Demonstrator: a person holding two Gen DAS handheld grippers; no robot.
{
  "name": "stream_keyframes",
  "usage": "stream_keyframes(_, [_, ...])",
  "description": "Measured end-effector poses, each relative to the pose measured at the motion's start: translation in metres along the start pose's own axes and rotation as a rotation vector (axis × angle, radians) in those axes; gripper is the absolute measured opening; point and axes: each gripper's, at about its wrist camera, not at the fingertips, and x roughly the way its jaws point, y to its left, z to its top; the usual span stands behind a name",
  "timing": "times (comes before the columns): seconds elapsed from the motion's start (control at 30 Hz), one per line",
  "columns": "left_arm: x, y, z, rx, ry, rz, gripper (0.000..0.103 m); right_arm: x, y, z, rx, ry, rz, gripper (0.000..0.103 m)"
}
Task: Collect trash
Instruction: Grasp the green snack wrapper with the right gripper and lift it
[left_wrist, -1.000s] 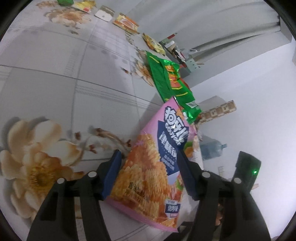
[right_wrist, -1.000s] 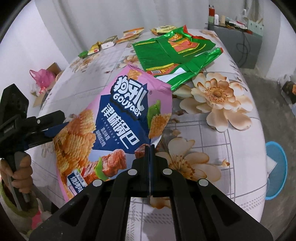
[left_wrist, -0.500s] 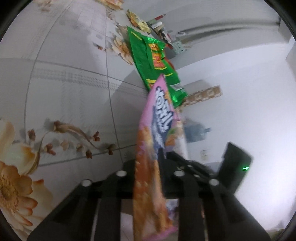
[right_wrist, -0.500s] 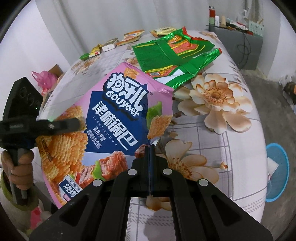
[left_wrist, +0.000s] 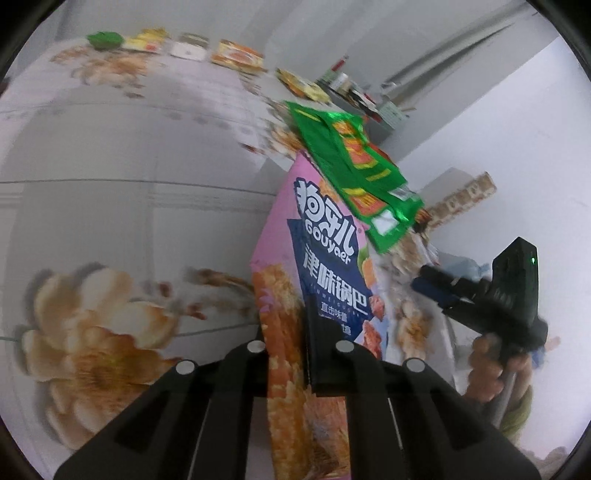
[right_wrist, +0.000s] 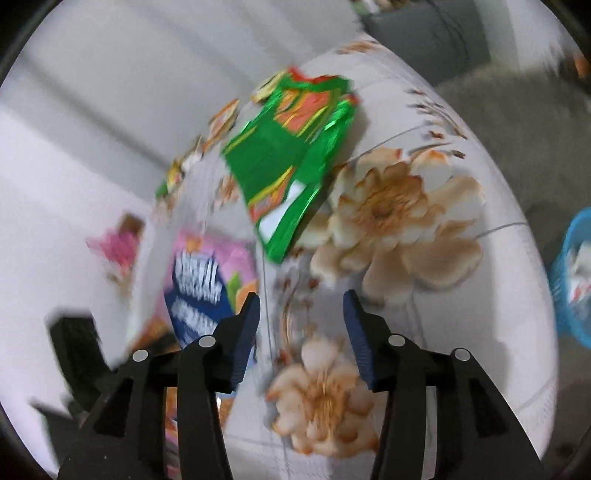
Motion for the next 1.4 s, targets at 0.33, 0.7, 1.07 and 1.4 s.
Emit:
stream_keyframes(0.33, [-0.007,0.015,0.007,-0.04,-0.064,0.059,0.006,0.016,-0.023,0.047,0.231,-0.061,0.131,0.054])
stream_keyframes(0.7, [-0.001,0.016,0.009,-0.054,-0.076,0.068,0.006,0.041,-0.032,0.065,0.322,-0.094,0.126,0.012])
stream_keyframes(1.07, [-0.003,0.015,0.008,-0.052,-0.087,0.079,0.006,0.019,-0.026,0.024,0.254,-0.027,0.1,0.01])
stream_keyframes(1.4, [-0.001,0.01,0.006,-0.043,-0.08,0.09,0.006,0.012,-0.032,0.0,0.309,0.025,0.203,0.02])
